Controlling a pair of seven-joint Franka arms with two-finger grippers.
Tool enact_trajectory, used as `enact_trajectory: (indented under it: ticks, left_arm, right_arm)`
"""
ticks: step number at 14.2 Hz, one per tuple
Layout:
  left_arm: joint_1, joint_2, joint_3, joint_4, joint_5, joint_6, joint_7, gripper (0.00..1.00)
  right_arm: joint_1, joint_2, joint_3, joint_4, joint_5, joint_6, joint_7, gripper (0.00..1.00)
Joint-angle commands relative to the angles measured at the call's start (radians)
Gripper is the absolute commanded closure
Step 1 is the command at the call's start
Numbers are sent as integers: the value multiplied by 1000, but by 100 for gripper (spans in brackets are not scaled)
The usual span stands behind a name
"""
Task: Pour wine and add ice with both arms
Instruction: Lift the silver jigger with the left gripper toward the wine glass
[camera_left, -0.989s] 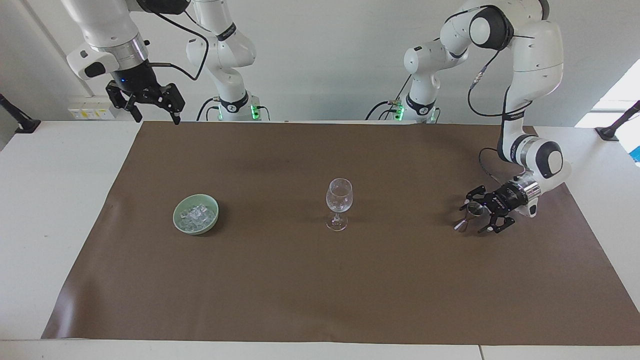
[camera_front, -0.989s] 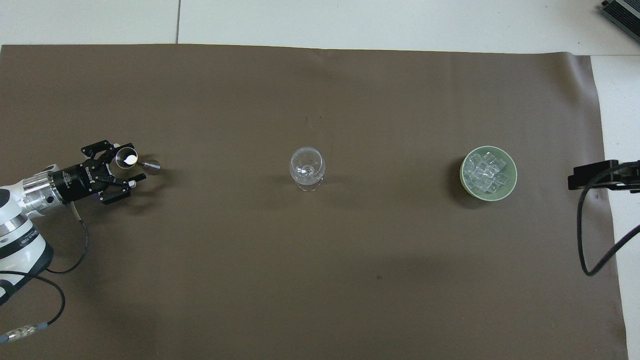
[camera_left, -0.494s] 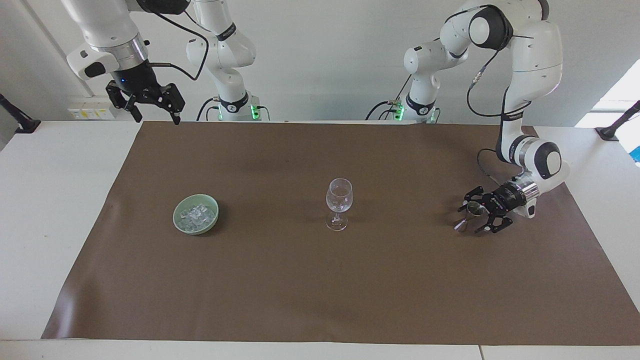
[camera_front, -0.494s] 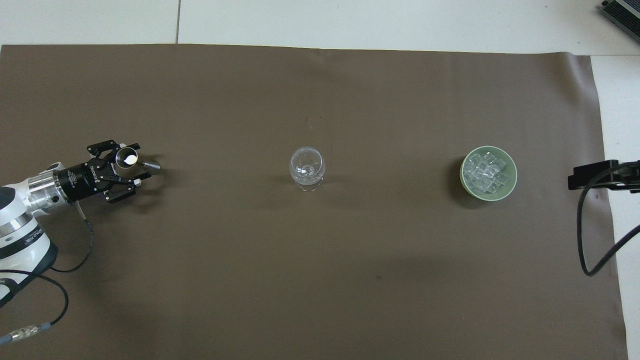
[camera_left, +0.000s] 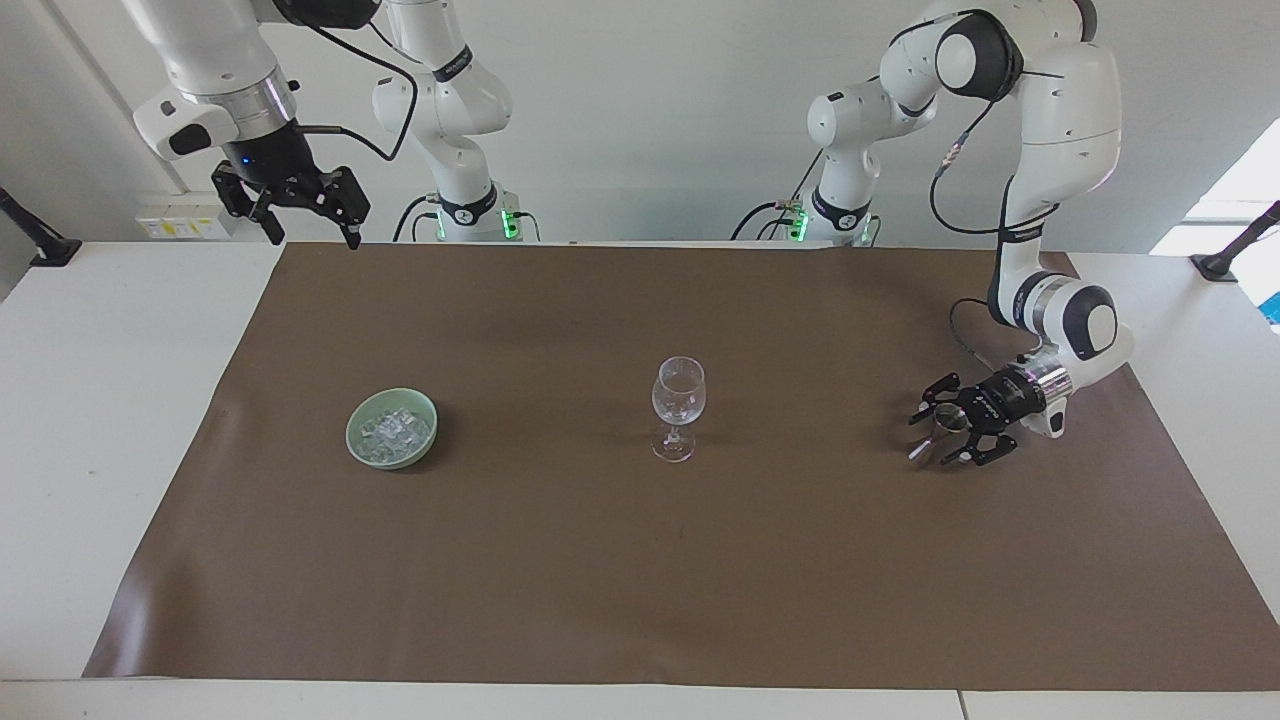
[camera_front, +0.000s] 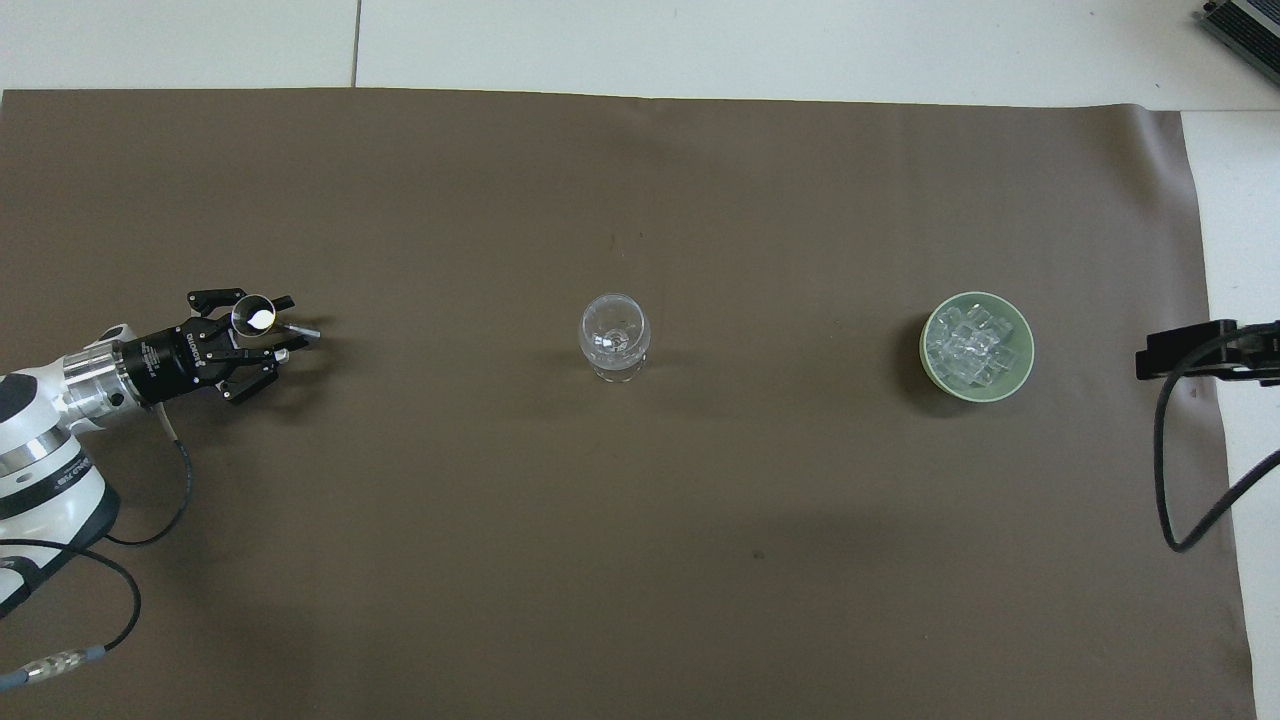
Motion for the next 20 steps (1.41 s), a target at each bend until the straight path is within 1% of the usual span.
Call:
enact_trajectory:
  ticks: [1,2,4,5,6,7,8,9,10,15,20]
  left_arm:
    - [-4,-12,11,-25,-22,-1,21,47]
    - [-4,-12,11,-25,-23,-1,19,51]
    - [-1,-12,12,-24,-23,-1,19,52]
    - [-1,-12,12,-25,-23,-1,19,54]
    - [-1,-12,12,-25,-23,-1,19,59]
    - [-1,-12,12,-24,-23,1,19,65]
    - [0,-12,12,-25,-23,1,19,76]
    - [0,-12,12,-24,-23,1,19,92]
    - [2,-12,12,-24,-23,1,19,100]
    - [11,-12,12,-8,-23,-4,6,100]
    - [9,-15,11,38,-23,-13,-42,100]
  right_arm:
    - [-13,-26,8,-25,17,-4,-26,0]
    - [-13,-26,8,-27,17,-4,-26,0]
    - [-13,-26,8,-27,17,-4,-26,0]
    - [-13,-26,8,-25,17,-4,-26,0]
    - [-13,-26,8,-25,17,-4,-26,0]
    - [-12,-26,8,-27,17,-4,-26,0]
    - [-12,-26,8,-27,17,-4,-26,0]
    - [-13,-26,8,-25,17,-4,-26,0]
    - [-13,-26,8,-25,17,-4,-26,0]
    - [-13,-26,8,-27,17,-4,-26,0]
    - [-13,-26,8,-25,17,-4,-26,0]
